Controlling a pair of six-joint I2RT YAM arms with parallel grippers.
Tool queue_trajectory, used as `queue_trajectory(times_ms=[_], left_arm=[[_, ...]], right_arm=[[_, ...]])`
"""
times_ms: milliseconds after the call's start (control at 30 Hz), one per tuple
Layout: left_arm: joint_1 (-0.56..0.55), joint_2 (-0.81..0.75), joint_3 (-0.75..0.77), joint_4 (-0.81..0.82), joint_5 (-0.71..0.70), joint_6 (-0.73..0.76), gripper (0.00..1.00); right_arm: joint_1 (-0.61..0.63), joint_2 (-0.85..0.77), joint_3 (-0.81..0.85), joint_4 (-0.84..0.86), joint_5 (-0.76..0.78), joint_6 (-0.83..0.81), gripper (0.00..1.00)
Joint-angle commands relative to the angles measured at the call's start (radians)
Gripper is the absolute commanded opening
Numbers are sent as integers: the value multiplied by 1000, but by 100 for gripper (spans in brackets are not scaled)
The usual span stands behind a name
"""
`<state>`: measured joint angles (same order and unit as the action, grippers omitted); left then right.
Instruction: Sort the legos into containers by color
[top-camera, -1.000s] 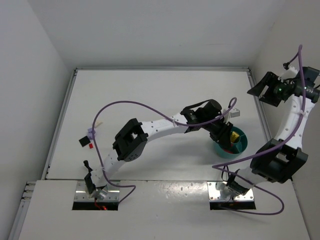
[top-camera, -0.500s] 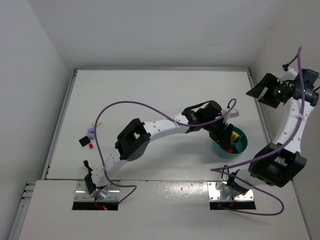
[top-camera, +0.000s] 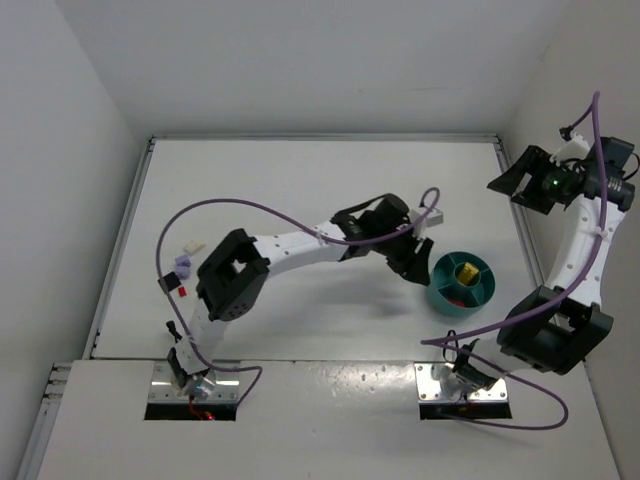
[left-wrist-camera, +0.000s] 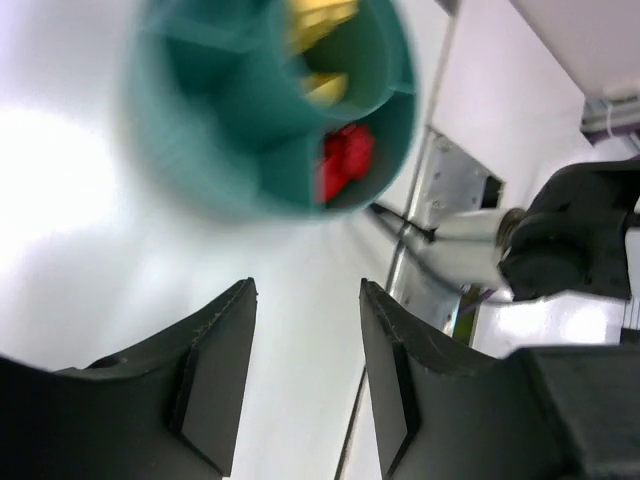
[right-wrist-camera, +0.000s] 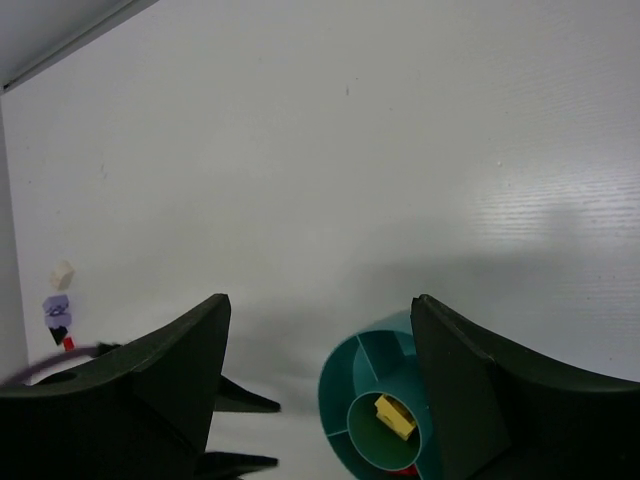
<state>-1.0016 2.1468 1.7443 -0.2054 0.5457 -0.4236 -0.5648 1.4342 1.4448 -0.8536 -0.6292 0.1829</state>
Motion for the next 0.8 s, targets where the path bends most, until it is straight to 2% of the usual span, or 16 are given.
queue_trajectory(times_ms=[0,33,67,133,167,233,267,400,533,700,767], left_arm=[[135,-207,-155,80,-39,-20,51],[200,-240,-205,80,-39,-41,51],[234,-273,-309,80,-39,-41,51],[305,-384,-408,80,-39,-50,51],[377,-421,-486,66,-39,-35,51],[444,-531,-534,25,-53,9,51],[505,-566,-558,-45,-68,75,51],[661,-749,-607,-227,-185,229,51],[862,-898,-646,-371,-196,319,51],[1076,-907,-614,-685,-248,510,44],[1145,-917,-620,-709,-309,569,40]], right_arm=[[42,-6,5,30,-61,-13,73],[55,-6,-7,30,-61,-13,73],[71,-6,-7,42,-61,-13,73],[130,3,-18,42,-50,-13,73],[152,14,-18,42,-50,-13,73],[225,38,-7,42,-27,-13,72],[253,48,8,42,-27,-23,72],[439,107,26,51,-4,-45,72],[757,222,95,38,54,-92,69],[931,426,265,-13,66,-103,68],[963,457,314,-27,88,-112,66]])
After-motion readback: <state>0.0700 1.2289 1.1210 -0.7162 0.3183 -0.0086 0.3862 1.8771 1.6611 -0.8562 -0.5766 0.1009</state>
